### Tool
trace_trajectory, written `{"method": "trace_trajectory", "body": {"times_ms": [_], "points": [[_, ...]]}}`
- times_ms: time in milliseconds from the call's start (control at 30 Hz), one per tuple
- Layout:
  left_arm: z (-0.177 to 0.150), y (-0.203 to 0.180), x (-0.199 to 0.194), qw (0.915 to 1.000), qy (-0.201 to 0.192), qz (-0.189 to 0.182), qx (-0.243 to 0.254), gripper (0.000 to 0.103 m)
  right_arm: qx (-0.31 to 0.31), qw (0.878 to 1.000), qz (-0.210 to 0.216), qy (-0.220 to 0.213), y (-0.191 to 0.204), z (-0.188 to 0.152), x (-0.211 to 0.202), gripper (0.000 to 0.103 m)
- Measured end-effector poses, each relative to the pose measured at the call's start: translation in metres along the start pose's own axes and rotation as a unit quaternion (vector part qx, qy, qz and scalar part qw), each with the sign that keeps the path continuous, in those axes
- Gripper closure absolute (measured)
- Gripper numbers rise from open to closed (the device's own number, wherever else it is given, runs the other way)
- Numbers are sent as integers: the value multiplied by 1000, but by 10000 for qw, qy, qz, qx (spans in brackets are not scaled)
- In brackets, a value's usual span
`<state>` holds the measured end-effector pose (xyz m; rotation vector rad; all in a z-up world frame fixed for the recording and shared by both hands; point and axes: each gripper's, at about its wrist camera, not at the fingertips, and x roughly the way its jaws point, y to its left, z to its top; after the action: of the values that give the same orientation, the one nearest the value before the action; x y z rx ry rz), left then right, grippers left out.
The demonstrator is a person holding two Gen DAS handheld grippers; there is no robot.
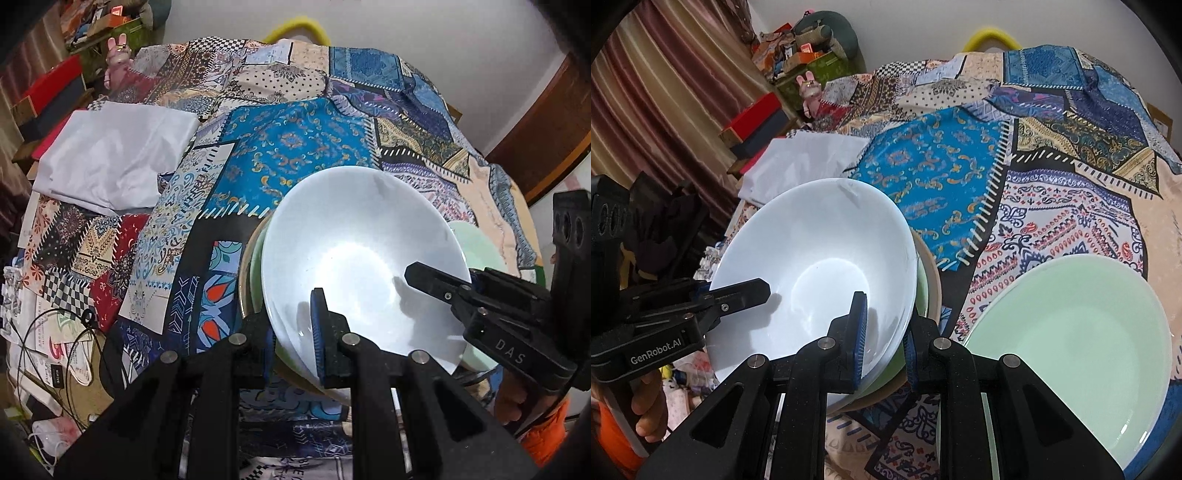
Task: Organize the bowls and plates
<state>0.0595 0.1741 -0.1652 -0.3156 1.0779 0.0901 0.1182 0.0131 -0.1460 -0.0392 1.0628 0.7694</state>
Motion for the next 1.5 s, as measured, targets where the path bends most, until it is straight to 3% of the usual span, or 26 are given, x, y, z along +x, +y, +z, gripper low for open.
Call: {"method": "trace_trajectory", "body": {"times_ms": [467, 800, 1233, 1500], "points": [[-2, 4, 9, 10000, 65, -22, 2, 86, -314, 9993, -83, 189, 3, 1, -1, 82], [-1, -3, 9, 9997, 48, 203, 90, 86, -371, 9991, -154, 136, -3, -2, -6, 80], [8, -5, -23, 9978, -425, 461, 200, 86, -364, 9993, -61, -83, -9, -2, -19, 80], [-3, 15, -6, 9995, -85, 293, -119, 82, -333, 9994, -86, -18, -14, -5, -15, 79]]}}
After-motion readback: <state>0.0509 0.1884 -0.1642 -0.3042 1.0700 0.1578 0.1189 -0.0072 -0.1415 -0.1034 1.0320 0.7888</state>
